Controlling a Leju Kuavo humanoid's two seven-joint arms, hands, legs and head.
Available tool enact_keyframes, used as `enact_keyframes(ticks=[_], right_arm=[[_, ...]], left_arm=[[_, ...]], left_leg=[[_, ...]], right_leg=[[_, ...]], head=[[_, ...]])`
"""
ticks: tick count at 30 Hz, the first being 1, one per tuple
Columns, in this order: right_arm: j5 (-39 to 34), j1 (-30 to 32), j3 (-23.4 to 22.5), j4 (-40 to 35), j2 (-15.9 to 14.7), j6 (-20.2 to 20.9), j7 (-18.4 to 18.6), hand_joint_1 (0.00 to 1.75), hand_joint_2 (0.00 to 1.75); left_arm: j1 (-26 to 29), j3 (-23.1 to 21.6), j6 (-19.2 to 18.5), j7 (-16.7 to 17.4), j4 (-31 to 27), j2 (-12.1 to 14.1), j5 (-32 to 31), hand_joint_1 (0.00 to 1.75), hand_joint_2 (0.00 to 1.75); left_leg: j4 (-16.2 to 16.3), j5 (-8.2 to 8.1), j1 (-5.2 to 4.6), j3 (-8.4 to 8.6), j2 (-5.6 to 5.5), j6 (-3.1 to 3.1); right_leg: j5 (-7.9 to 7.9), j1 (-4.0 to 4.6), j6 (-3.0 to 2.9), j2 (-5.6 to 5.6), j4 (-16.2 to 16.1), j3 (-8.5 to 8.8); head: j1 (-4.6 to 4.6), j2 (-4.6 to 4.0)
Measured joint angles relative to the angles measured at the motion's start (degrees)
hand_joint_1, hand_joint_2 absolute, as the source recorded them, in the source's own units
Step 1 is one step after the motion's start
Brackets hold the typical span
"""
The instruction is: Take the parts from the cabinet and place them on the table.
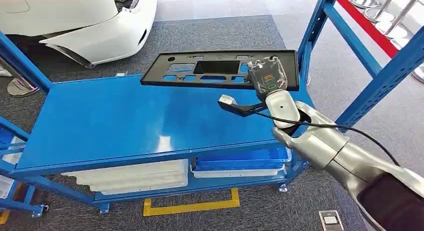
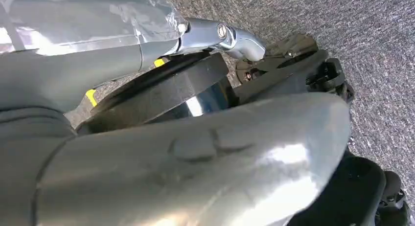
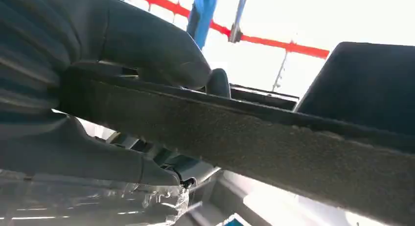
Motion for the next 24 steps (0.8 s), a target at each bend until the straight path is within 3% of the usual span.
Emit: enact_keyframes(ticks=[11, 24], right_arm=[[0.9, -1.7, 0.1, -5.9, 0.4, 0.0, -0.9, 1.75, 1.75], [-2.2, -1.2, 0.1, -6.7, 0.6, -0.3, 0.3, 1.75, 1.75]], left_arm=[[-0.2, 0.0, -0.4, 1.3, 0.0, 0.0, 0.3, 0.00, 0.00], [0.0, 0.0, 1.5, 3.8, 0.0, 0.0, 2.1, 0.00, 0.00]], left_leg=[[0.0, 0.00, 0.00, -0.03, -0.01, 0.00], [0.0, 0.00, 0.02, -0.05, -0.01, 0.00]], right_leg=[[0.00, 0.01, 0.00, -0.03, 0.0, 0.01], [0.00, 0.01, 0.00, -0.03, 0.0, 0.00]], head=[[-0.07, 0.02], [0.04, 0.02]])
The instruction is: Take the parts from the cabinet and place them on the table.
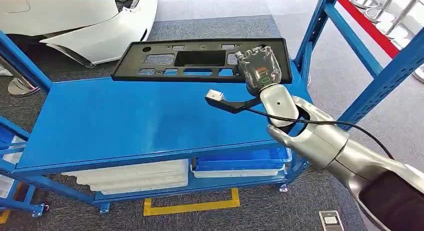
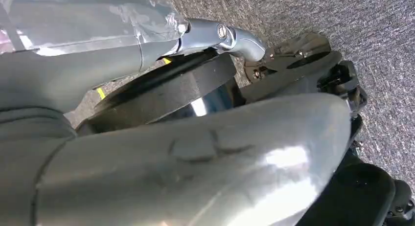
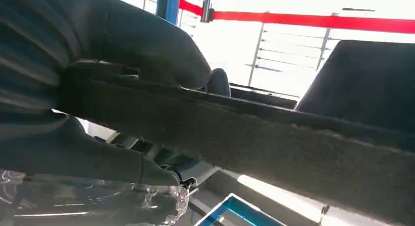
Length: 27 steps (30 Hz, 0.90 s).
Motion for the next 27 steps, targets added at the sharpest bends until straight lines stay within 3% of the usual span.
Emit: enact_keyframes(ticks=[8, 15, 19, 20, 21, 22, 24, 25, 26, 27], right_arm=[[-2.8, 0.0, 0.0, -0.1, 0.3, -1.0, -0.1, 1.75, 1.75], [-5.8, 0.0, 0.0, -0.1, 0.4, -1.5, 1.1, 1.75, 1.75], [-6.7, 0.0, 0.0, -0.1, 0.5, -1.7, 1.5, 1.75, 1.75], [-6.8, 0.0, 0.0, -0.2, 0.5, -1.7, 1.5, 1.75, 1.75], [-6.8, 0.0, 0.0, -0.2, 0.4, -1.8, 1.6, 1.75, 1.75], [-6.9, -0.3, 0.0, -0.2, 0.4, -1.9, 1.7, 1.75, 1.75], [-7.1, -0.2, 0.0, -0.2, 0.5, -2.1, 1.7, 1.75, 1.75], [-7.2, 0.0, 0.0, -0.2, 0.4, -2.1, 1.8, 1.75, 1.75], [-7.4, 0.1, 0.0, -0.2, 0.4, -2.1, 1.9, 1.75, 1.75], [-7.5, 0.2, 0.0, -0.2, 0.4, -2.1, 1.9, 1.75, 1.75]], left_arm=[[0.1, 0.0, 0.5, 1.0, 0.0, 0.0, 0.2, 0.00, 0.00], [0.1, 0.0, 0.5, 1.7, 0.0, 0.0, 0.3, 0.00, 0.00], [0.1, 0.0, 0.3, 1.7, 0.0, 0.0, 0.3, 0.00, 0.00], [0.1, 0.0, 0.3, 1.7, 0.0, 0.0, 0.3, 0.00, 0.00], [0.1, 0.0, 0.3, 1.7, 0.0, 0.0, 0.3, 0.00, 0.00], [0.2, 0.0, 0.3, 1.7, 0.0, 0.0, 0.3, 0.00, 0.00], [0.2, 0.0, 0.3, 1.7, 0.0, 0.0, 0.2, 0.00, 0.00], [0.2, 0.0, 0.3, 1.7, 0.0, 0.0, 0.2, 0.00, 0.00], [0.2, 0.0, 0.3, 1.7, 0.0, 0.0, 0.2, 0.00, 0.00], [0.3, 0.0, 0.3, 1.7, 0.0, 0.0, 0.2, 0.00, 0.00]], left_leg=[[0.0, 0.00, 0.03, 0.00, 0.00, 0.00], [0.6, -0.09, -0.03, -0.48, 0.00, 0.21], [0.7, 0.04, -0.13, -0.81, 0.01, 0.91], [-0.4, 0.56, 0.09, -0.48, 0.06, 1.51], [-1.4, 1.39, 0.48, 0.60, 0.20, 1.64], [-1.9, 1.72, 0.53, 0.64, 0.24, 1.92], [-1.9, 1.84, 0.58, 0.35, 0.30, 2.00], [-1.8, 1.82, 0.58, 0.29, 0.30, 2.01], [-1.7, 1.77, 0.64, 0.26, 0.26, 1.95], [-1.5, 1.59, 0.74, 0.25, 0.16, 1.73]], right_leg=[[0.00, 0.03, 0.00, 0.00, 0.0, 0.00], [0.21, -0.09, 0.35, -0.06, 0.0, -0.20], [0.54, -0.20, 0.91, -0.07, -0.4, -0.26], [0.71, -0.06, 1.28, -0.05, -0.8, 0.04], [-0.07, 0.00, 1.40, -0.20, -0.1, -0.10], [-1.72, 0.12, 1.57, -0.22, 2.1, -1.35], [-5.42, -0.14, 1.82, -0.23, 10.5, -5.54], [-6.42, -0.34, 1.98, -0.23, 14.2, -7.53], [-5.98, -0.53, 2.20, -0.23, 16.1, -8.78], [-4.01, -0.73, 2.36, -0.23, 14.8, -8.67]], head=[[-0.09, -0.02], [-0.44, 0.00], [-0.52, -0.02], [-0.68, 0.00], [-0.55, 0.00], [-0.04, -0.02], [0.48, -0.02], [0.68, -0.02], [0.87, 0.00], [1.12, 0.00]])
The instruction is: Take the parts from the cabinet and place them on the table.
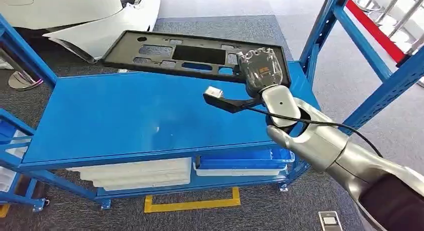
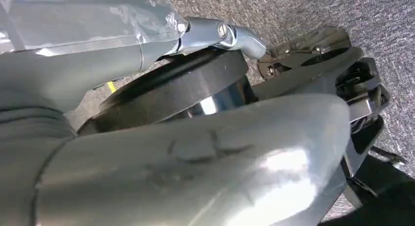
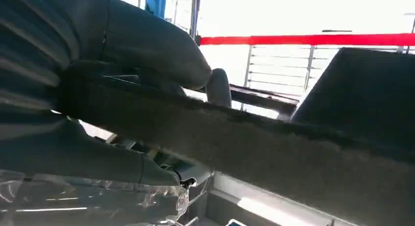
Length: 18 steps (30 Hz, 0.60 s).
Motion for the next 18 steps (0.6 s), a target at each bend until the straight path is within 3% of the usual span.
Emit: enact_keyframes(ticks=[2, 3, 4, 5, 8, 9, 10, 11, 13, 14, 15, 16, 18], right_arm=[[-0.2, 0.0, 0.0, 0.0, -0.1, 0.0, 0.0, 1.75, 1.75], [-0.3, 0.0, 0.0, 0.0, -0.1, 0.0, 0.1, 1.75, 1.75], [-0.4, 0.0, 0.0, 0.0, -0.1, -0.1, 0.2, 1.75, 1.75], [-0.7, 0.0, 0.0, -0.1, -0.1, -0.3, 0.3, 1.75, 1.75], [-0.8, 0.1, 0.0, -0.1, -0.2, -0.4, 0.6, 1.75, 1.75], [-0.8, 0.0, 0.0, -0.2, -0.2, -0.4, 0.6, 1.75, 1.75], [-0.8, 0.0, 0.0, -0.2, -0.2, -0.4, 0.6, 1.75, 1.75], [-0.9, 0.0, 0.0, -0.2, -0.2, -0.4, 0.6, 1.75, 1.75], [-1.1, 0.1, 0.0, -0.2, -0.2, -0.4, 0.8, 1.75, 1.75], [-1.2, 0.1, 0.0, -0.2, -0.2, -0.4, 0.8, 1.75, 1.75], [-1.2, 0.2, 0.0, -0.2, -0.3, -0.4, 0.8, 1.75, 1.75], [-1.3, 0.2, 0.0, -0.2, -0.3, -0.4, 0.8, 1.75, 1.75], [-1.3, 0.2, 0.0, -0.3, -0.3, -0.4, 0.9, 1.75, 1.75]], left_arm=[[-0.1, 0.0, 0.0, 0.0, 0.0, 0.0, 0.0, 0.00, 0.00], [-0.1, 0.0, 0.0, 0.0, 0.0, 0.0, 0.0, 0.00, 0.00], [-0.2, 0.0, 0.0, 0.0, 0.0, 0.0, -0.1, 0.00, 0.00], [-0.3, 0.0, 0.1, 0.0, 0.1, 0.0, -0.1, 0.00, 0.00], [-0.1, 0.0, 0.1, 0.0, 0.1, 0.1, -0.2, 0.00, 0.00], [-0.1, 0.0, 0.1, 0.0, 0.2, 0.1, -0.2, 0.00, 0.00], [-0.2, 0.0, 0.1, 0.0, 0.2, 0.1, -0.2, 0.00, 0.00], [-0.2, 0.0, 0.1, 0.0, 0.2, 0.1, -0.1, 0.00, 0.00], [-0.3, 0.0, 0.1, 0.0, 0.3, 0.1, -0.1, 0.00, 0.00], [-0.4, 0.0, 0.0, 0.0, 0.3, 0.1, -0.1, 0.00, 0.00], [-0.4, 0.0, 0.0, 0.0, 0.3, 0.1, -0.1, 0.00, 0.00], [-0.4, 0.0, 0.0, 0.0, 0.3, 0.1, -0.1, 0.00, 0.00], [-0.2, 0.0, 0.0, 0.1, 0.3, 0.1, -0.1, 0.00, 0.00]], left_leg=[[0.7, -0.60, 0.38, 0.01, -0.24, -0.65], [1.4, -1.11, 0.53, -0.06, -0.31, -1.07], [1.5, -1.36, 0.51, -0.78, -0.38, -1.47], [1.9, -1.49, 0.47, -1.05, -0.52, -1.82], [2.2, -1.30, 0.47, -1.27, -1.04, -2.82], [2.9, -2.02, 0.59, -1.35, -0.55, -3.14], [4.8, -3.49, 0.33, -2.11, 1.09, -3.19], [8.9, -6.00, 0.18, -3.77, 2.00, -3.22], [17.7, -9.94, -0.09, -7.40, 2.33, -3.05], [20.4, -10.38, -0.29, -8.47, 2.37, -2.85], [20.2, -9.47, -0.49, -8.22, 2.42, -2.48], [17.7, -7.44, -0.76, -6.81, 2.44, -1.92], [8.1, -2.75, -1.47, -2.04, 2.65, -0.50]], right_leg=[[5.96, -0.44, 0.48, 0.02, -8.5, 3.22], [7.57, -0.70, 0.75, 0.14, -13.1, 4.86], [6.14, -0.29, 0.69, 0.90, -12.9, 5.68], [6.59, -0.28, 0.07, 1.23, -13.3, 5.38], [6.12, -0.09, -1.25, 0.68, -13.4, 4.98], [6.26, -0.24, -1.72, 0.34, -13.7, 4.98], [6.38, -0.11, -2.08, 0.26, -13.7, 4.90], [6.43, 0.10, -2.44, 0.04, -13.7, 4.82], [6.59, 0.63, -2.73, -0.53, -13.7, 4.64], [6.68, 0.92, -2.87, -0.79, -13.7, 4.52], [6.78, 1.19, -3.03, -1.00, -13.7, 4.45], [6.88, 1.47, -3.18, -1.12, -13.7, 4.36], [7.08, 1.82, -3.36, -1.35, -13.7, 4.33]], head=[[0.44, 0.00], [0.72, 0.00], [0.85, -0.02], [1.11, -0.02], [0.65, 0.00], [0.68, -0.02], [0.11, -0.02], [-0.74, 0.00], [-1.49, 0.00], [-1.75, 0.00], [-1.97, -0.02], [-2.21, 0.00], [-2.58, 0.00]])
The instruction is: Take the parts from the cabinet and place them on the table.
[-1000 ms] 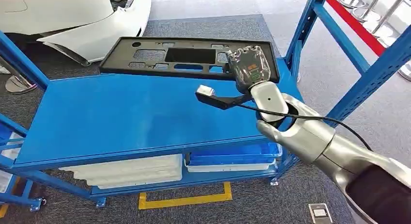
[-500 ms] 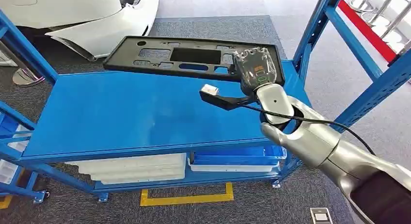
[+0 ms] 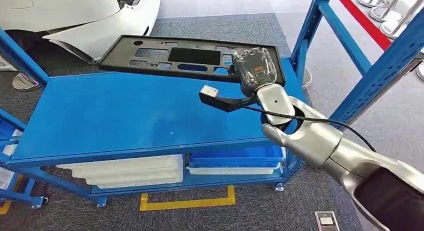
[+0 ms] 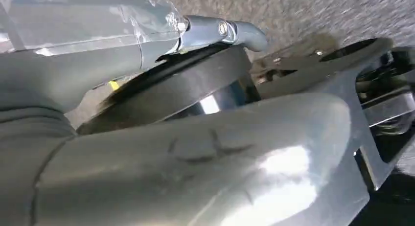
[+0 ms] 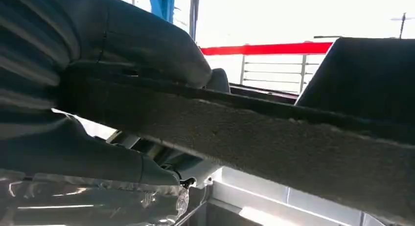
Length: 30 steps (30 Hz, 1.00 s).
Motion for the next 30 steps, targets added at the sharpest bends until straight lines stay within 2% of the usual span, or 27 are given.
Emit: enact_keyframes(ticks=[1, 2, 3, 5, 6, 7, 8, 10, 11, 12, 13, 14, 15, 16, 17, 20, 21, 22, 23, 25, 26, 27, 28, 29, 30], right_arm=[[-0.1, 0.0, 0.0, 0.0, 0.0, 0.0, 0.1, 1.75, 1.75], [-0.2, 0.0, 0.0, 0.0, -0.1, 0.1, 0.2, 1.75, 1.75], [-0.4, 0.0, 0.0, 0.0, -0.2, 0.1, 0.2, 1.75, 1.75], [-0.6, 0.0, 0.0, 0.0, -0.2, 0.3, 0.2, 1.75, 1.75], [-0.7, 0.1, 0.0, 0.0, -0.3, 0.3, 0.2, 1.75, 1.75], [-0.8, 0.0, 0.0, 0.0, -0.5, 0.4, 0.2, 1.75, 1.75], [-0.9, 0.0, 0.0, -0.1, -0.6, 0.4, 0.2, 1.75, 1.75], [-1.2, 0.1, 0.0, -0.1, -0.7, 0.4, 0.2, 1.75, 1.75], [-1.4, 0.2, 0.0, -0.1, -0.8, 0.4, 0.2, 1.75, 1.75], [-1.6, 0.4, 0.0, 0.0, -0.8, 0.4, 0.2, 1.75, 1.75], [-1.8, 0.5, 0.0, 0.0, -0.9, 0.4, 0.2, 1.75, 1.75], [-1.9, 0.5, 0.0, 0.0, -1.0, 0.4, 0.2, 1.75, 1.75], [-2.0, 0.4, 0.0, -0.1, -1.0, 0.3, 0.3, 1.75, 1.75], [-2.2, 0.4, -0.1, 0.0, -1.0, 0.2, 0.3, 1.75, 1.75], [-2.4, 0.4, -0.2, -0.1, -1.0, 0.2, 0.4, 1.75, 1.75], [-2.5, 0.4, -0.2, -0.1, -1.1, 0.1, 0.5, 1.75, 1.75], [-2.6, 0.4, -0.2, -0.1, -1.2, 0.1, 0.6, 1.75, 1.75], [-2.6, 0.3, -0.2, -0.1, -1.2, 0.1, 0.6, 1.75, 1.75], [-2.6, 0.3, -0.3, -0.1, -1.2, 0.1, 0.6, 1.75, 1.75], [-2.6, 0.3, -0.3, -0.1, -1.2, 0.0, 0.6, 1.75, 1.75], [-2.7, 0.3, -0.3, -0.1, -1.2, 0.0, 0.6, 1.75, 1.75], [-2.7, 0.3, -0.3, -0.1, -1.2, 0.0, 0.6, 1.75, 1.75], [-2.7, 0.3, -0.3, -0.1, -1.2, 0.0, 0.6, 1.75, 1.75], [-2.7, 0.3, -0.3, -0.1, -1.2, 0.0, 0.6, 1.75, 1.75], [-2.7, 0.3, -0.4, -0.1, -1.2, 0.1, 0.6, 1.75, 1.75]], left_arm=[[0.1, 0.0, 0.0, 0.0, 0.0, 0.0, 0.0, 0.00, 0.00], [0.3, 0.0, 0.0, 0.0, 0.0, 0.0, 0.0, 0.00, 0.00], [0.3, 0.0, -0.1, 0.0, 0.0, 0.0, 0.0, 0.00, 0.00], [0.3, 0.0, -0.2, 0.0, 0.0, 0.0, 0.0, 0.00, 0.00], [0.4, 0.0, -0.2, 0.0, 0.0, -0.1, 0.0, 0.00, 0.00], [0.3, 0.0, -0.2, 0.0, 0.0, -0.1, 0.0, 0.00, 0.00], [0.3, 0.0, -0.3, 0.0, 0.0, -0.1, 0.0, 0.00, 0.00], [0.2, 0.0, -0.3, 0.0, 0.0, -0.1, 0.0, 0.00, 0.00], [0.2, 0.0, -0.3, 0.0, 0.0, -0.1, 0.0, 0.00, 0.00], [0.2, 0.0, -0.3, 0.0, 0.0, -0.1, 0.0, 0.00, 0.00], [0.2, 0.0, -0.3, 0.0, 0.0, -0.1, 0.0, 0.00, 0.00], [0.1, 0.0, -0.3, 0.0, 0.0, -0.1, 0.0, 0.00, 0.00], [0.1, 0.0, -0.3, 0.0, 0.0, -0.1, 0.0, 0.00, 0.00], [0.0, 0.0, -0.3, 0.0, 0.0, -0.1, 0.0, 0.00, 0.00], [0.0, 0.0, -0.3, 0.0, 0.1, 0.0, 0.0, 0.00, 0.00], [0.0, 0.0, -0.3, 0.0, 0.1, 0.0, 0.0, 0.00, 0.00], [0.0, 0.0, -0.2, 0.0, 0.1, 0.0, 0.0, 0.00, 0.00], [0.0, 0.0, -0.2, 0.0, 0.1, 0.0, 0.1, 0.00, 0.00], [0.0, 0.0, -0.2, 0.0, 0.1, 0.0, 0.1, 0.00, 0.00], [-0.1, 0.0, -0.2, 0.0, 0.2, 0.0, 0.0, 0.00, 0.00], [-0.2, 0.0, -0.2, 0.0, 0.2, 0.0, 0.1, 0.00, 0.00], [-0.3, 0.0, -0.2, 0.0, 0.2, 0.0, 0.1, 0.00, 0.00], [-0.2, 0.0, -0.2, 0.0, 0.2, 0.0, 0.1, 0.00, 0.00], [-0.2, 0.0, -0.2, 0.0, 0.2, 0.0, 0.1, 0.00, 0.00], [-0.2, 0.0, -0.2, 0.0, 0.2, 0.0, 0.1, 0.00, 0.00]], left_leg=[[-3.9, 0.13, -0.54, 1.62, 0.50, 0.76], [-5.1, 0.39, -0.41, 2.15, 0.79, 0.73], [-5.4, 0.57, -0.65, 2.00, 0.84, 0.72], [-6.0, 1.11, -0.87, 1.77, 0.74, 1.16], [-7.5, 2.10, -0.32, 2.01, 0.75, 1.41], [-7.9, 2.83, -0.20, 1.77, 0.69, 1.52], [-8.0, 3.30, -0.09, 1.26, 0.71, 1.79], [-7.9, 3.92, -0.04, 0.25, 0.70, 1.81], [-7.8, 4.21, 0.00, -0.24, 0.66, 1.73], [-7.6, 4.50, 0.15, -0.82, 0.60, 1.56], [-7.3, 4.65, 0.31, -1.31, 0.57, 1.41], [-6.9, 4.73, 0.50, -1.74, 0.71, 1.27], [-6.3, 4.75, 0.69, -2.17, 0.75, 1.14], [-5.8, 4.64, 0.68, -2.66, 0.84, 0.73], [-5.5, 4.80, 0.51, -3.02, 0.84, 0.35], [-5.4, 5.56, 0.65, -3.18, 0.86, -0.74], [-5.3, 5.66, 0.41, -3.36, 0.83, -1.05], [-4.1, 4.12, 0.61, -3.66, 0.66, -1.36], [-1.5, 1.33, 0.68, -4.67, 0.64, -1.63], [7.2, -4.25, 0.73, -7.29, 0.63, -1.91], [10.9, -5.92, 0.72, -8.22, 0.63, -1.93], [12.5, -6.18, 0.71, -8.12, 0.63, -1.87], [11.3, -5.19, 0.71, -6.72, 0.63, -1.65], [7.7, -3.37, 0.68, -4.10, 0.56, -1.29], [2.4, -1.42, 0.66, -0.77, 0.28, -0.83]], right_leg=[[0.15, 0.06, 0.03, -0.17, 0.0, -0.08], [0.45, 0.16, 0.15, -0.27, 0.0, -0.29], [0.71, -0.07, 0.35, -0.48, -0.1, -0.41], [1.41, -0.32, 0.95, -0.91, -0.5, -0.54], [1.19, -0.14, 1.27, -0.72, -0.3, -0.84], [-0.35, -0.24, 1.71, 0.21, 0.6, -1.21], [-3.00, -0.36, 1.97, 0.55, 3.5, -2.32], [-7.83, -0.82, 2.57, 0.60, 11.8, -5.07], [-8.86, -1.06, 2.81, 0.59, 14.9, -6.00], [-8.41, -1.25, 3.07, 0.57, 15.7, -5.81], [-6.98, -1.43, 3.29, 0.55, 13.7, -4.30], [-4.98, -1.62, 3.57, 0.49, 9.7, -1.74], [-2.78, -1.83, 3.83, 0.34, 4.1, 1.58], [-3.41, -1.86, 3.99, -0.33, -0.4, 3.73], [-2.85, -1.19, 3.22, 0.03, -0.4, 3.87], [-2.53, -1.25, 2.17, 0.34, -0.3, 3.13], [-2.02, -1.44, 1.41, 0.41, -0.8, 2.98], [-1.58, -1.50, 0.84, 0.47, -0.9, 2.80], [-1.20, -1.47, 0.43, 0.56, -1.0, 2.33], [-0.45, -1.20, 0.04, 0.84, -0.9, 1.37], [-0.03, -1.04, -0.02, 1.01, -0.9, 0.82], [0.41, -0.89, -0.03, 1.25, -0.9, 0.26], [0.84, -0.76, -0.05, 1.57, -0.8, -0.27], [1.25, -0.62, -0.01, 1.90, -0.8, -0.71], [1.64, -0.54, 0.05, 2.22, -0.8, -1.10]], head=[[-0.04, 0.00], [0.20, -0.02], [0.24, 0.00], [-0.22, 0.00], [-0.31, -0.02], [-0.05, 0.00], [0.37, 0.00], [1.10, -0.02], [1.38, -0.02], [1.66, -0.02], [1.92, 0.00], [2.21, -0.02], [2.47, 0.00], [2.77, 0.00], [3.17, 0.00], [2.67, 0.00], [2.60, 0.00], [2.45, 0.00], [1.81, -0.02], [0.96, 0.00], [0.79, 0.00], [0.64, -0.02], [0.53, -0.02], [0.39, -0.02], [0.18, 0.00]])
